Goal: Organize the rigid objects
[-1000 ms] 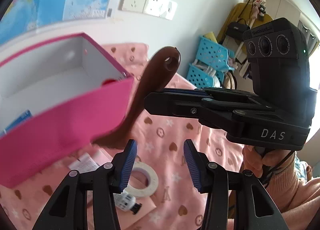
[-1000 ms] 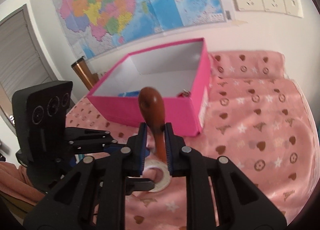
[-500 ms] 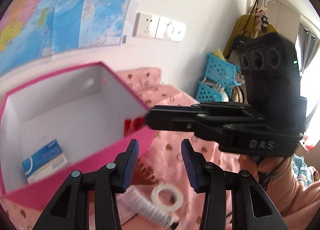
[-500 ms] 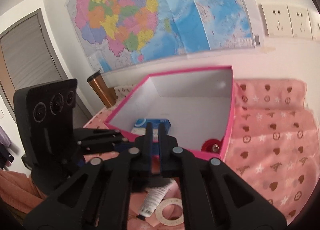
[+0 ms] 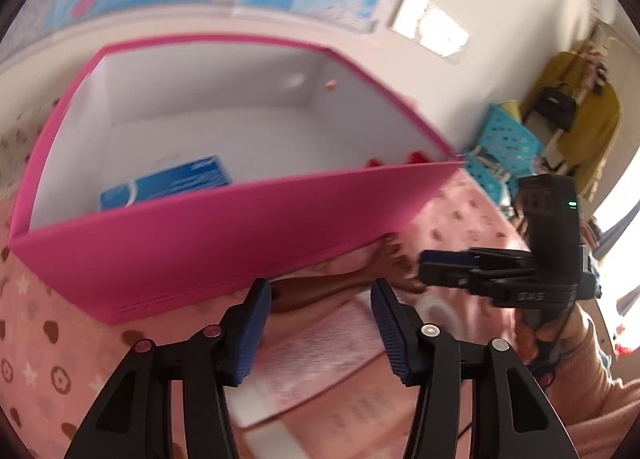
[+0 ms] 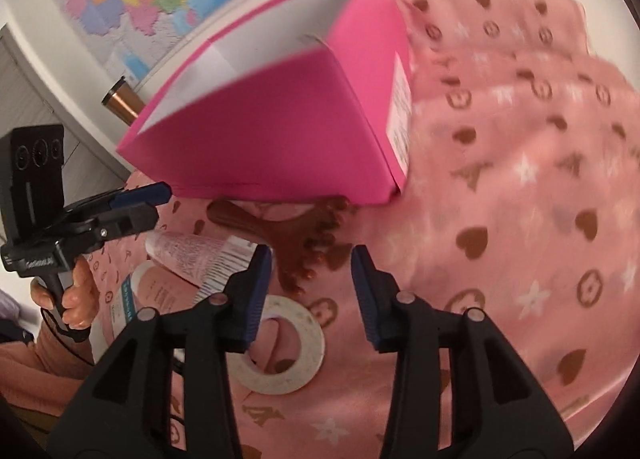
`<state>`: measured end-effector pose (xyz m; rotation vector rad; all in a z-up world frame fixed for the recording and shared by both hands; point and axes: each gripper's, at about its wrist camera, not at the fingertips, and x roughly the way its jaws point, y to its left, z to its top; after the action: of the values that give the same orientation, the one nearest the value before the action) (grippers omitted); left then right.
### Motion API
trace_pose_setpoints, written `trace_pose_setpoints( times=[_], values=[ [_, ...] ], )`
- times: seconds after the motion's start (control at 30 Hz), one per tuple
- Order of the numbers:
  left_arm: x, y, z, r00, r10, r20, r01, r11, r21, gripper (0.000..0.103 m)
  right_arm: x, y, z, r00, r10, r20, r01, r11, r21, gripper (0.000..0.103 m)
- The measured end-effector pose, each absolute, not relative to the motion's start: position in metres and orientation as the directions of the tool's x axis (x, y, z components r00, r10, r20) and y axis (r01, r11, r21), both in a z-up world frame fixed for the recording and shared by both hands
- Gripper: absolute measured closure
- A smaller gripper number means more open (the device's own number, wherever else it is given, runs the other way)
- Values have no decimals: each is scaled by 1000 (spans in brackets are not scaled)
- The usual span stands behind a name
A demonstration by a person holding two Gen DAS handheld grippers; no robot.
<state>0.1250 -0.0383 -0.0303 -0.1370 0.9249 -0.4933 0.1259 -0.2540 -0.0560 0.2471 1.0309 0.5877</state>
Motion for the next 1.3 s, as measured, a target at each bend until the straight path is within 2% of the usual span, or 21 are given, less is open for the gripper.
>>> trace_pose_setpoints(
  times=[0.23, 0.37, 0.43, 0.47, 0.5, 0.8, 0.93, 1.1, 1.3],
  values=[
    [141, -29, -62, 409, -455, -791, 280, 888, -366, 46, 139, -248, -63, 367, 612, -700, -332, 790, 516, 58],
    [145, -30, -66, 384, -493, -781, 297, 866, -401, 45, 137, -245, -62, 373, 608, -700, -345, 792, 504, 58],
    [147, -32, -67, 367, -514, -775, 301, 854, -424, 44, 137, -244, -63, 375, 602, -705, -343, 796, 498, 65],
    [147, -34, -66, 372, -505, -779, 294, 860, -418, 44, 136, -244, -63, 378, 597, -708, -341, 800, 493, 75],
    [148, -37, -66, 375, -502, -779, 293, 862, -414, 44, 136, -244, -61, 387, 592, -707, -339, 804, 488, 78],
    [138, -38, -66, 399, -503, -767, 278, 863, -422, 42, 123, -238, -36, 432, 640, -636, -383, 768, 513, 84],
    [138, -37, -66, 399, -502, -767, 276, 864, -422, 42, 124, -233, -28, 451, 605, -656, -395, 795, 461, 84],
    [131, -41, -57, 400, -539, -741, 291, 841, -455, 44, 122, -236, -6, 467, 668, -579, -425, 744, 516, 90],
    [118, -45, -16, 465, -586, -664, 337, 810, -480, 44, 111, -230, 50, 503, 707, -497, -519, 707, 481, 90]
  ],
)
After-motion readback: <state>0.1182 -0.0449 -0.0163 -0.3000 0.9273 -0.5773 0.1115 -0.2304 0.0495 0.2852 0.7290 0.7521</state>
